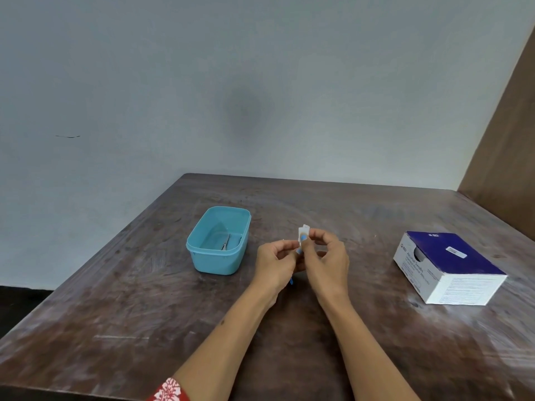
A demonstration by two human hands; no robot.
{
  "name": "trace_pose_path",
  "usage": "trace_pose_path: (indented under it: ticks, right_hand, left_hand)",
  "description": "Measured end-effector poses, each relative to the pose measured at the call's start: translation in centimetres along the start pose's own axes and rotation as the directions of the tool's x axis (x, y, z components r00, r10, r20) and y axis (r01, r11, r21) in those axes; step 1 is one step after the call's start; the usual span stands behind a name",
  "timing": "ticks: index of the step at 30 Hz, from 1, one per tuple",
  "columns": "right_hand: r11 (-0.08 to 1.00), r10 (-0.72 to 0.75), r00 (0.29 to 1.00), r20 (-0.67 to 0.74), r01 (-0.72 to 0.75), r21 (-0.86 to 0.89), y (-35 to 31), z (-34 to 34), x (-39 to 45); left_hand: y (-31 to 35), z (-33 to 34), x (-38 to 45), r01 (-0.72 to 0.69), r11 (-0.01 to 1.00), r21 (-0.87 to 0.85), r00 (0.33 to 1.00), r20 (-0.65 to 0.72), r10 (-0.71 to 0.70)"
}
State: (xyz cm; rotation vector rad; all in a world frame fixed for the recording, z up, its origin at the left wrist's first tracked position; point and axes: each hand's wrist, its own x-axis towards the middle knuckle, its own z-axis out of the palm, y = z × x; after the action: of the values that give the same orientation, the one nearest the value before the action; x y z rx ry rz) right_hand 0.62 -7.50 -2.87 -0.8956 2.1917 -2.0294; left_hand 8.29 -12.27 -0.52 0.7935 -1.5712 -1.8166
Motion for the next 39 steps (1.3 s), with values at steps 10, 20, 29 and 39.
trace_pose_path:
  ticks: [10, 20, 29, 39]
  right_hand:
    - [0.998, -0.045, 0.999, 0.007, 0.045, -0.039, -0.16, -0.06, -0.26]
    - [0.998, -0.022, 0.999, 0.034, 0.023, -0.053, -0.07, 0.01, -0.27]
    - [0.995, -0.04, 0.997, 0.061, 0.045, -0.087, -0.06, 0.03, -0.19]
    - [0.995, -0.057, 0.998, 0.04, 0.06, -0.075, -0.31, -0.11, -0.25]
  left_hand:
    - [-0.12, 0.02, 0.0, -0.05, 0.997, 0.065, 0.998, -0.033, 0.052]
    - [-0.12, -0.07, 0.02, -0.057, 0.997, 0.055, 0.997, -0.041, 0.059]
    - [-0.3, -0.2, 0.29, -0.069, 0.998, 0.008, 0.995, -0.067, 0.069]
    - [-0.73, -0.07, 0.46, -0.079, 0.997, -0.009, 0.995, -0.063, 0.078]
